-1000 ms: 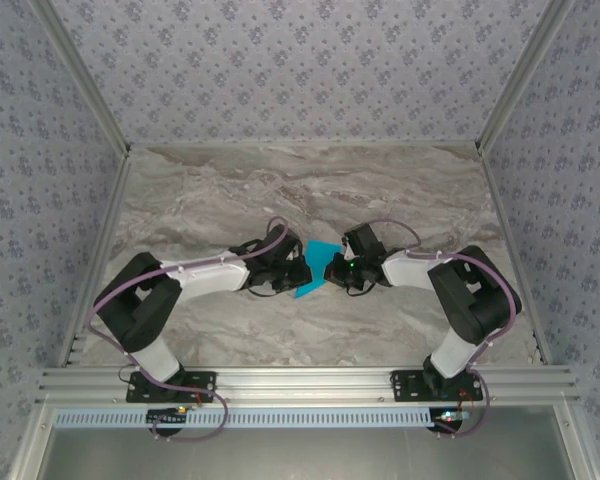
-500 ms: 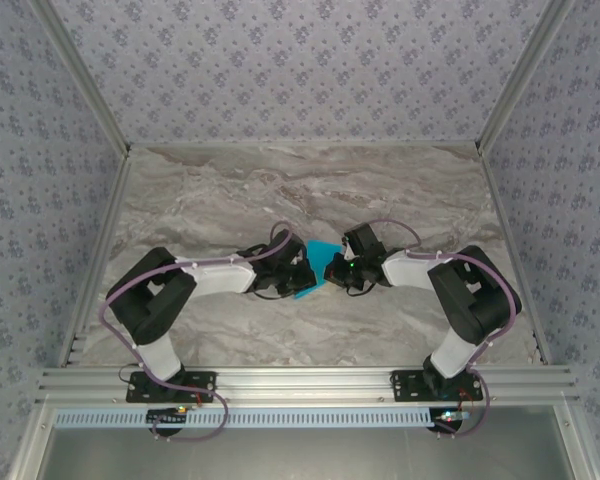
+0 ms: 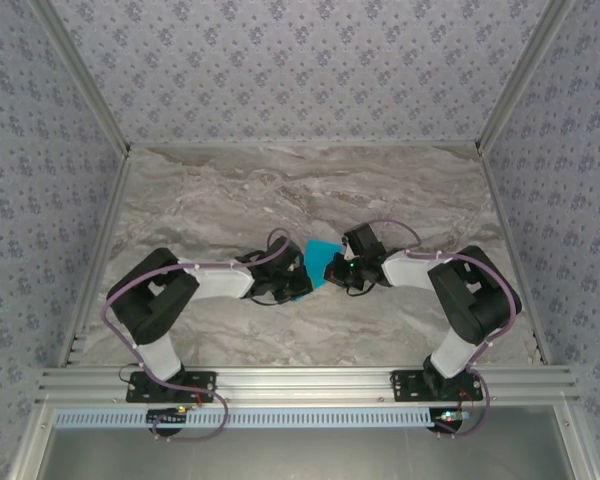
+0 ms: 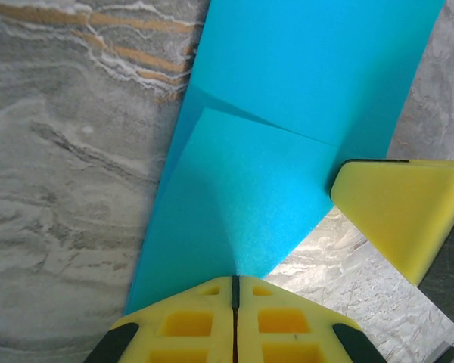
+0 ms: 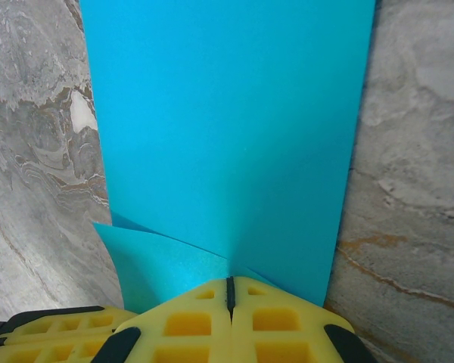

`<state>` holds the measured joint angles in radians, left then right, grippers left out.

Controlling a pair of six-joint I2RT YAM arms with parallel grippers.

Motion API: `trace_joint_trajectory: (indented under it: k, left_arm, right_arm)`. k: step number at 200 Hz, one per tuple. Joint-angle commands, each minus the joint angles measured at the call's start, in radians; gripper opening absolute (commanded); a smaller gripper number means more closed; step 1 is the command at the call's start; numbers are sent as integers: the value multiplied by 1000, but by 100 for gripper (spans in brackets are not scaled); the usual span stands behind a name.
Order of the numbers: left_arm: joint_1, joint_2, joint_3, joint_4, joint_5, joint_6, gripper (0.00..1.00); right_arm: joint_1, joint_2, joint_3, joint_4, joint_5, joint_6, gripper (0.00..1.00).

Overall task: Fold a paper plane with a square sheet of paper (pick it up from the middle)
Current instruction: Third fold the triangle at the center of the table.

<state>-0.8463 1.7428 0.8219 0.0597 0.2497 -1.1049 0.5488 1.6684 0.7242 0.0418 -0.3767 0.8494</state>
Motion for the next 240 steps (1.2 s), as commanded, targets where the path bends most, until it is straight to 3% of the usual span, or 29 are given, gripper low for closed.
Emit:
trace_joint_trajectory:
  k: [1,70,107,240]
  left_arm:
    - [-7,-3,-38,-39,-17,-15,7]
    - [-2,-55,-117,-89,-58,-13,7]
    - [-6,-82,-160,-89,-2,-14,7]
    - [15,-231,-173,-278,-32,71,5]
  right_arm:
    - [2,48,-30,-112,87,-1,0]
    - [-6,63,-31,-133,97,-4,0]
    - [-9,78,-31,-148,107,-2,0]
    - [-10,86,-26,-146,105,1,0]
